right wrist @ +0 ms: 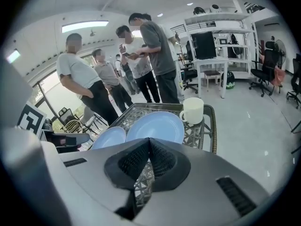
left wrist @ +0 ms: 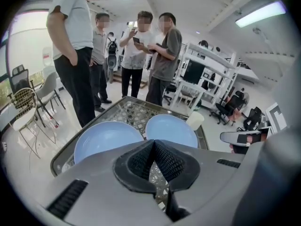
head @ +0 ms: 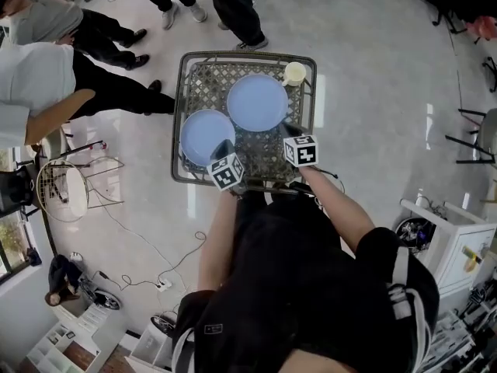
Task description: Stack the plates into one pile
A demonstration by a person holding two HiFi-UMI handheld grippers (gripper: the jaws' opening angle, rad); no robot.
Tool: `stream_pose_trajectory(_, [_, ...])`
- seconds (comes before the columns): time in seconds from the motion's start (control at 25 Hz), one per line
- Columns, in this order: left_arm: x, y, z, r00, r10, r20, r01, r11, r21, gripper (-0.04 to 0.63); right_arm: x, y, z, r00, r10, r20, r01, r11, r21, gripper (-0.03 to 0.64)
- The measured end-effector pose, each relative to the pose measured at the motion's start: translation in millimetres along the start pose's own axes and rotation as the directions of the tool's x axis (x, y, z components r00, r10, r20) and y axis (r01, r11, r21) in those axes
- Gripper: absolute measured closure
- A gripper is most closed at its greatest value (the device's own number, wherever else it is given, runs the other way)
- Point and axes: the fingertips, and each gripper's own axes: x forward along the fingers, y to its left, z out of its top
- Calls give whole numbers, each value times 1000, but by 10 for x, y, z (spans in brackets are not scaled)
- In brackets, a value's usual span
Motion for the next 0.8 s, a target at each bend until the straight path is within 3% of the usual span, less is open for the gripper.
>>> stream_pose_trajectory(0.4, [-428,340,151,995,30,92,-29,999,-13,580,-82,569,4,996,87,38,-84,993,-79,607])
stream_pose_trajectory(0.8, [-340,972,314,998,-15,53,15,1000,12,580,203,1152,191,997,64,38,-62,996,-64,607])
